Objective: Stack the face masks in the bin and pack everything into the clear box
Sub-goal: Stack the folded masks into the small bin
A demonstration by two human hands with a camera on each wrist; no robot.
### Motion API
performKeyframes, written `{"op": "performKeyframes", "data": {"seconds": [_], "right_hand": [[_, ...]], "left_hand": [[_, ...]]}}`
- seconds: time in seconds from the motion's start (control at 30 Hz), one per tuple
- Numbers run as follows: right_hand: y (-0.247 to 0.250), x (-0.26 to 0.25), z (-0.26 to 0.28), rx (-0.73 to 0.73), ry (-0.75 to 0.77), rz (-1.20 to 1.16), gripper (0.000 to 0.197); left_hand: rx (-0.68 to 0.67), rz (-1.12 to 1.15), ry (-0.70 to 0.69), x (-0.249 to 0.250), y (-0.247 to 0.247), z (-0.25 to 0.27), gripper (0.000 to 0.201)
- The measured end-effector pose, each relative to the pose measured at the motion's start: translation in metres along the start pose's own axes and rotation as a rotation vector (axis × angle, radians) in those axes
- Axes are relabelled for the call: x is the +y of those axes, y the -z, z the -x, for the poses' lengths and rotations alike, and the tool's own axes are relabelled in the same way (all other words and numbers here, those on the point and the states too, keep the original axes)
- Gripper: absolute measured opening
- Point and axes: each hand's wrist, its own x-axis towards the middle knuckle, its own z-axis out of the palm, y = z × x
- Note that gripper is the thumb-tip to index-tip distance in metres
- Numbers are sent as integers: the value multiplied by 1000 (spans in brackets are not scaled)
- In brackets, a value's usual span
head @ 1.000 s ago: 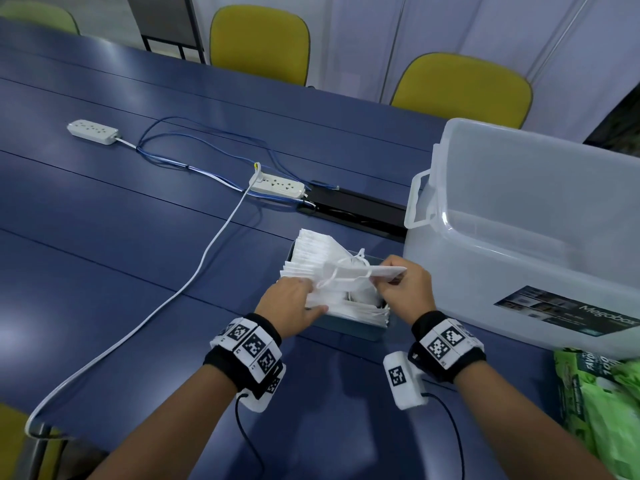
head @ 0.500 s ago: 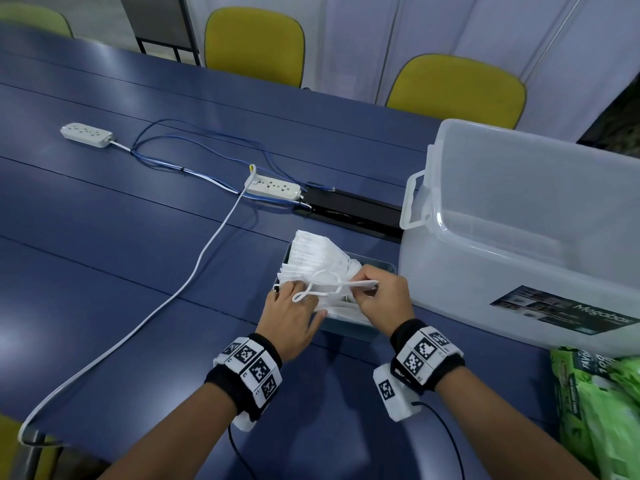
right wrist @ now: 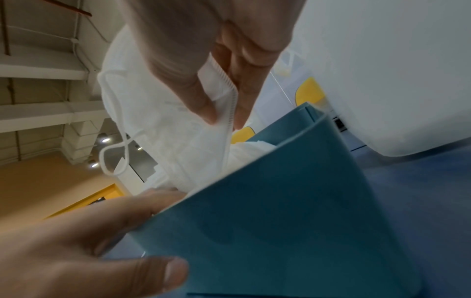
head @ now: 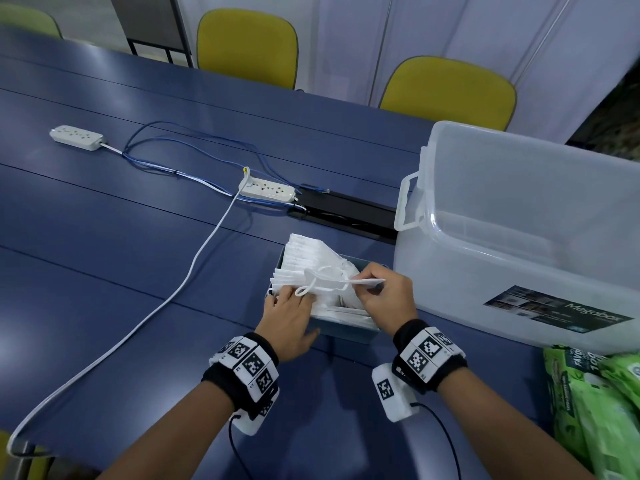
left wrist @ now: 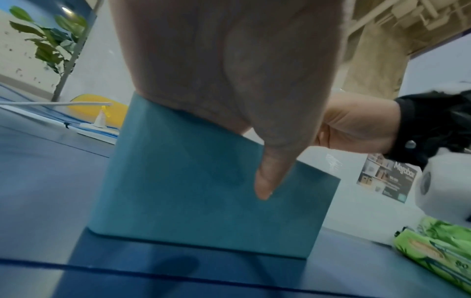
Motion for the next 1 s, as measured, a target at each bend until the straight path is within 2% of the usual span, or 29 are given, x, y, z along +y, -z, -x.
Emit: {"op": "performKeyframes", "data": {"seconds": [0.07, 0.17, 0.3, 0.43, 0.53, 0.6, 0.67, 0.77, 0.83, 0.93, 1.0], "right_hand": [[-4, -1, 0, -9, 20, 11, 16], [-6, 2, 0, -36, 56, 91, 17], [-5, 9, 5, -102, 94, 162, 15], [-15, 3, 9, -184, 136, 242, 16], [-25, -7, 9, -328, 101, 348, 12], [-27, -15, 3, -396, 76, 444, 11], [-25, -25, -4, -456, 52, 528, 11], [-31, -41, -5, -531, 78, 492, 11], [-42, -43, 0, -591, 85, 409, 24], [-59, -34, 6, -720, 9, 308, 48], [-62, -32, 4, -748, -17, 276, 52]], "left_hand": [[-63, -39, 34, 3, -1, -2, 58], [-48, -123, 30, 4, 0, 2, 59], [102, -120, 49, 5, -7, 14, 62], [184, -40, -40, -2, -8, 19, 70], [224, 94, -92, -14, -1, 19, 56], [297, 182, -55, -21, 9, 22, 37], [385, 315, 33, -31, 14, 28, 27], [392, 572, 208, -42, 14, 32, 36], [375, 646, 252, -44, 13, 33, 43], [365, 622, 251, -45, 13, 31, 45], [360, 604, 229, -47, 15, 31, 45]]}}
